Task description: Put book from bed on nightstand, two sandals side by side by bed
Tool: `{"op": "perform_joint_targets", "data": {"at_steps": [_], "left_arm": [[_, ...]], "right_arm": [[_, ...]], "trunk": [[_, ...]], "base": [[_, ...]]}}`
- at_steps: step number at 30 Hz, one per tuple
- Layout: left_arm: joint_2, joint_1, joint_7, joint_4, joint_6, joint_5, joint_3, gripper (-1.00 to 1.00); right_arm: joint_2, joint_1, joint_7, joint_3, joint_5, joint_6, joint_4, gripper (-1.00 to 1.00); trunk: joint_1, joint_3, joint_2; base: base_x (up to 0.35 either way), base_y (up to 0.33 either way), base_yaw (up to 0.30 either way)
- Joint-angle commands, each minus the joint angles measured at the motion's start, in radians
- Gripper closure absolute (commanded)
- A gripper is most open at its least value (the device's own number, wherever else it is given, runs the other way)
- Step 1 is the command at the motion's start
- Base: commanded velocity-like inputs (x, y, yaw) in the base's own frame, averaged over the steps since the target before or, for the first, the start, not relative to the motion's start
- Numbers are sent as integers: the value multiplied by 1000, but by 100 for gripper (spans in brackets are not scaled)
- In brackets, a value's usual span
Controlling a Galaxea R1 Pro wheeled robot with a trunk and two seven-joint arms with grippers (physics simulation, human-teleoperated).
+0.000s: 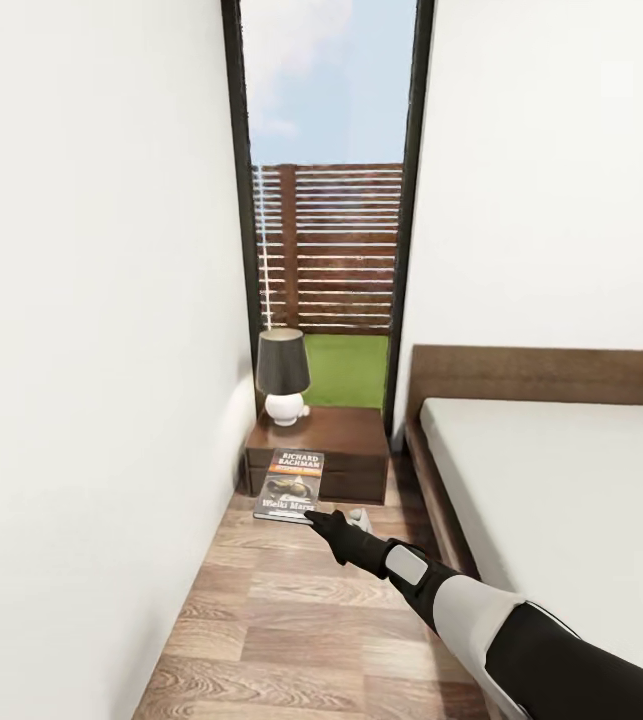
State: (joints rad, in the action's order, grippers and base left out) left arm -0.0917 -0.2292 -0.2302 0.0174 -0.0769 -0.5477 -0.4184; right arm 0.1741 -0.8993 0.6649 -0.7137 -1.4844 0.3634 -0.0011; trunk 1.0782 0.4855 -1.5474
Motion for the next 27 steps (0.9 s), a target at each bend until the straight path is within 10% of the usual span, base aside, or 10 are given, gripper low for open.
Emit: {"op": "perform_joint_targets", "data": {"at_steps": [1, 27], "left_arm": [[0, -1, -5, -2, -3, -1, -3, -100], [0, -1, -5, -2, -3, -1, -3, -100]], "right_arm": [[0, -1, 3, -1, -14, 8, 1, 100], [0, -1, 4, 0, -16, 8, 3, 100]], "trunk": [[0, 1, -1], [0, 1, -1]], "base": [[272, 0, 0], [272, 0, 0]]}}
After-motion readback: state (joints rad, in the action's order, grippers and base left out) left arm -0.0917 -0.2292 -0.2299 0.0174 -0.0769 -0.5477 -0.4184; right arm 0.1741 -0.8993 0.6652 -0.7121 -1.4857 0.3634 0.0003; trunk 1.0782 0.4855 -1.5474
